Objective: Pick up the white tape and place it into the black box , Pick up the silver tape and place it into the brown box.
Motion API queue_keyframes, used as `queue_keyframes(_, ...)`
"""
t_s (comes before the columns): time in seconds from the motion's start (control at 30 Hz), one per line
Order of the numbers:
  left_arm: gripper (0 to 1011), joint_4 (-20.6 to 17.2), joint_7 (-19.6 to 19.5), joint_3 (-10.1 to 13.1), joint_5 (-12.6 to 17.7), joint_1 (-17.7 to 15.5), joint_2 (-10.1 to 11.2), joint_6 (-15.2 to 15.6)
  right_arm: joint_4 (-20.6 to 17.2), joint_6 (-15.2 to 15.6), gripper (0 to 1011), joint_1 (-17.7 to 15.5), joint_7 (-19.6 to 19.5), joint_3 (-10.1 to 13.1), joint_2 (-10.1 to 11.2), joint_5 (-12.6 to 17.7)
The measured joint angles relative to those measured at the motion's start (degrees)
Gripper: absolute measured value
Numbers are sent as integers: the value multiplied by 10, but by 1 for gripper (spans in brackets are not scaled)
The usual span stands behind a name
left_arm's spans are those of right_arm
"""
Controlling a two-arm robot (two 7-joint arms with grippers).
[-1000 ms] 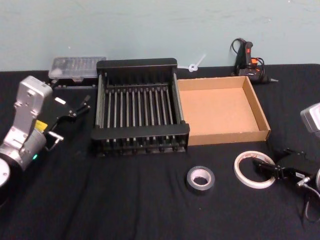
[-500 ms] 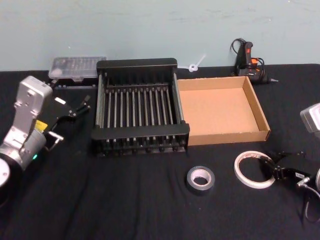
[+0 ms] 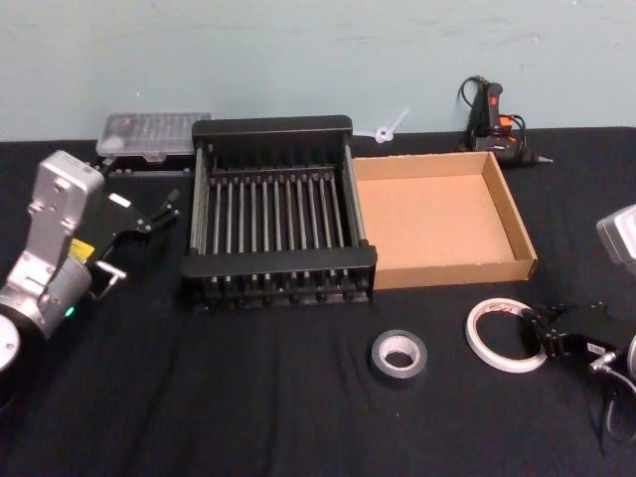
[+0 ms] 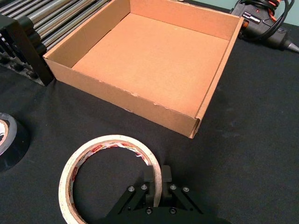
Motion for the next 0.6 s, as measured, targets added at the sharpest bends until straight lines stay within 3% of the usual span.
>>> queue_keyframes(0.47,1001,0,0,0,0,0,0,0,0,0,101,0,0,0,0,0)
queue_keyframes(0.6,1001,0,0,0,0,0,0,0,-7,-13,101,-5,-9,5,0,-10)
